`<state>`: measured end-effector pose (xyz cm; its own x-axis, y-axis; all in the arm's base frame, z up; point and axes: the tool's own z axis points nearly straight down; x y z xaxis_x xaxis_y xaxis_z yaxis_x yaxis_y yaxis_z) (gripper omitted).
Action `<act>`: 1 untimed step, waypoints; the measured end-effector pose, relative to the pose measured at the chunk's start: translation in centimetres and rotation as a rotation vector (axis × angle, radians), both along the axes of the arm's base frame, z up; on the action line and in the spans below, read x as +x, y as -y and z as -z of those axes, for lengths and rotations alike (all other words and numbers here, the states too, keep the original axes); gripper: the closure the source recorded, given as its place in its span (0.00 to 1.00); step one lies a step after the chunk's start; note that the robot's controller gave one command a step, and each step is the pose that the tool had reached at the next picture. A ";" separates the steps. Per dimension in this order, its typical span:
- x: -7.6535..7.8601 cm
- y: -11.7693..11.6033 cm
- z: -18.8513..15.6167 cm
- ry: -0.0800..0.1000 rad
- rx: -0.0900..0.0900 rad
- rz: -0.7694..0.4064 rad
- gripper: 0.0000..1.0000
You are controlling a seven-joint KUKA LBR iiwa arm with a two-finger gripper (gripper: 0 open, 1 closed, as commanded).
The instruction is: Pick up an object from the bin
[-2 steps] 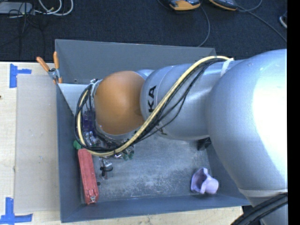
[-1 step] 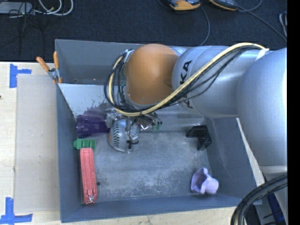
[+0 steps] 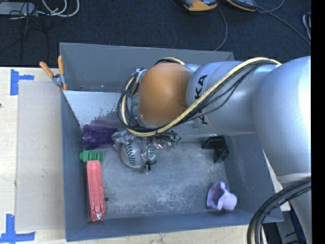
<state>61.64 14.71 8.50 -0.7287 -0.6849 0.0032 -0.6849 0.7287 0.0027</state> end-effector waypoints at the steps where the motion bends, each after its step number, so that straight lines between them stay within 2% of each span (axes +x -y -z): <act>1: 0.5 0.9 1.2 0.006 0.007 0.394 1.00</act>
Offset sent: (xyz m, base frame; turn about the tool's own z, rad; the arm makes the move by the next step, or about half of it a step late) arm 0.0000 0.0000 0.0000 0.0000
